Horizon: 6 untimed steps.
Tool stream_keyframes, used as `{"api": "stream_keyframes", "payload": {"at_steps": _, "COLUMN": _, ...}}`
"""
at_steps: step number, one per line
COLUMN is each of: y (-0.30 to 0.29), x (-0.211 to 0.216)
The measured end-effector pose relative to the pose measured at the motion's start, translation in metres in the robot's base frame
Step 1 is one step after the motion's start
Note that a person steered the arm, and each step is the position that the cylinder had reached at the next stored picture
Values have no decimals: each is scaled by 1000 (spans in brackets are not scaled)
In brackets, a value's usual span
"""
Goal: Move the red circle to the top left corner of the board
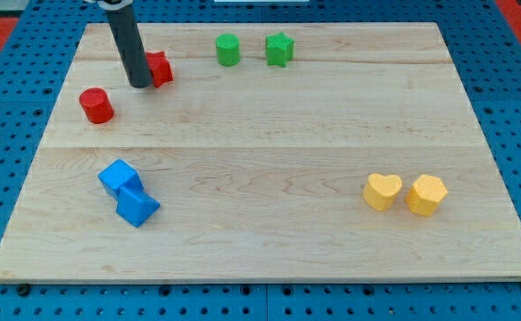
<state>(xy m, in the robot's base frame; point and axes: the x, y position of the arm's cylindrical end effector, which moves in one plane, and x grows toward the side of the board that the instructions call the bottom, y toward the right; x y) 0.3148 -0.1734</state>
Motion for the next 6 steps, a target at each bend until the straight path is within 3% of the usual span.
{"api": "stream_keyframes", "payload": {"at_steps": 3, "y": 29, "x": -38}}
{"api": "stream_keyframes", "payload": {"at_steps": 4, "y": -6, "x": -23}}
{"api": "stream_keyframes", "payload": {"at_steps": 5, "y": -35, "x": 83}}
{"api": "stream_keyframes", "payload": {"at_steps": 6, "y": -52, "x": 155}}
